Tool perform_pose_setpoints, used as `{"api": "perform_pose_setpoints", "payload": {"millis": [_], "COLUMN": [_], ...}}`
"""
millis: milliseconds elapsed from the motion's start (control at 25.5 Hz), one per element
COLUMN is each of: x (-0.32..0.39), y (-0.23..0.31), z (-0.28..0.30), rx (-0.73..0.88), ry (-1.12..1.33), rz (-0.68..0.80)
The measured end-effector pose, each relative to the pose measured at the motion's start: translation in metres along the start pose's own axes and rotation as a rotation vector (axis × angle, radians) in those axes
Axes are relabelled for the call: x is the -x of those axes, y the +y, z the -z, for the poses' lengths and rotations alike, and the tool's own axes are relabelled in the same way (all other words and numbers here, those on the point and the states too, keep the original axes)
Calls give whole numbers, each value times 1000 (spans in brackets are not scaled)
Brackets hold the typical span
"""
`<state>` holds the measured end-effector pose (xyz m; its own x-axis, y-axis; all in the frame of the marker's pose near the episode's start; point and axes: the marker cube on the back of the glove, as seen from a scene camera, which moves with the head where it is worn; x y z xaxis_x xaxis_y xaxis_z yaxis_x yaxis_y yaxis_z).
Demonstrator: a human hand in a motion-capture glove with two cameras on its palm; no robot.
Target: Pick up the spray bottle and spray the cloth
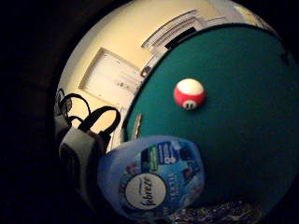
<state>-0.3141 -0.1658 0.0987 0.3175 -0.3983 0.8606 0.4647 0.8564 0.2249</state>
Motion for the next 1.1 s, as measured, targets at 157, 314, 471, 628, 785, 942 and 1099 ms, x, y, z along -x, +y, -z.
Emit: {"api": "perform_pose_setpoints", "payload": {"millis": [157, 314, 471, 628, 785, 942, 1099], "x": [-6, -9, -12, -14, -15, -17, -22], "y": [1, 1, 1, 3, 4, 11, 18], "z": [0, 0, -1, 0, 0, 1, 2], "rx": [-26, -45, -48, -36, -19, -28, -14], "ry": [-22, -27, -43, -52, -51, -17, 4], "rz": [6, 23, 26, 26, 6, -44, -86]}}
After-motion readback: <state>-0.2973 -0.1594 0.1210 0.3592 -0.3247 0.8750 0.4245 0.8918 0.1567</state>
